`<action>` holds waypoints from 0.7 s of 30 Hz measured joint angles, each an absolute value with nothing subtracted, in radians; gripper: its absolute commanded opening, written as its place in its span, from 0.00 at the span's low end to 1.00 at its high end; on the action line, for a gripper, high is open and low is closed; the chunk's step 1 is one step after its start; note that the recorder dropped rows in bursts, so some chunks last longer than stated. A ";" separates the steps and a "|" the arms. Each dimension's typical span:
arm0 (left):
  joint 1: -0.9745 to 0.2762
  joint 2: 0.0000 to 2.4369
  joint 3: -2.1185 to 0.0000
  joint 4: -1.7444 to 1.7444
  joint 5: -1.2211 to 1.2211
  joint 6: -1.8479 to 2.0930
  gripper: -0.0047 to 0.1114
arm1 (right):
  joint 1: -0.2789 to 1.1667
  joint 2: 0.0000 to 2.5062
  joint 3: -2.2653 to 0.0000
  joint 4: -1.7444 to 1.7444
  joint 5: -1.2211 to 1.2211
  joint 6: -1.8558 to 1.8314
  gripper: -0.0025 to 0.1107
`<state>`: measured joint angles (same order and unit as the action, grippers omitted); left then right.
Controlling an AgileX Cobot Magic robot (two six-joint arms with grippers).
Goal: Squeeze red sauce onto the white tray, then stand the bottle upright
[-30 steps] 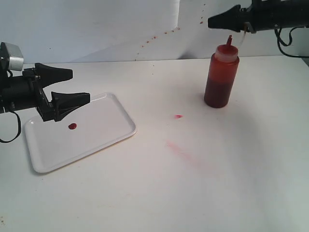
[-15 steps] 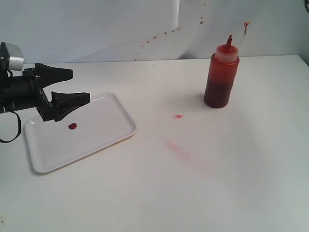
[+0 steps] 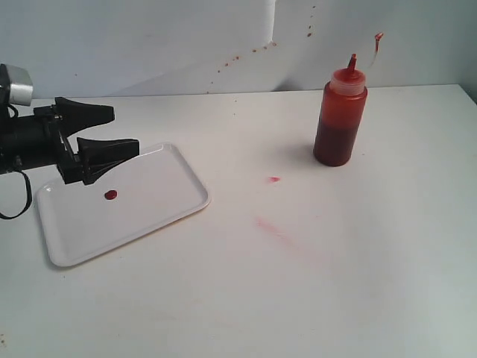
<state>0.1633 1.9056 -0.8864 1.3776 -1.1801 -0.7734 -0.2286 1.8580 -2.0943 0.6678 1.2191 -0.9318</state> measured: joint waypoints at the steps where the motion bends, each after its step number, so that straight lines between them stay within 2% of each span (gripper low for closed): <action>1: 0.163 1.906 -0.886 1.378 -1.190 -0.773 0.94 | -0.229 1.827 -2.060 0.678 1.219 -0.948 0.02; 9: 0.163 1.906 -0.886 1.378 -1.204 -0.797 0.94 | -0.229 1.535 -1.706 0.759 1.182 -1.052 0.02; 13: 0.163 1.898 -0.886 1.378 -1.206 -0.839 0.94 | -0.229 1.244 -1.325 0.834 0.904 -1.134 0.02; 17: 0.163 1.818 -0.886 1.421 -1.206 -0.909 0.94 | -0.229 0.989 -0.944 1.124 0.688 -1.287 0.02; 21: 0.163 1.762 -0.886 1.465 -1.208 -0.966 0.94 | -0.229 0.905 -0.722 1.445 0.635 -1.542 0.02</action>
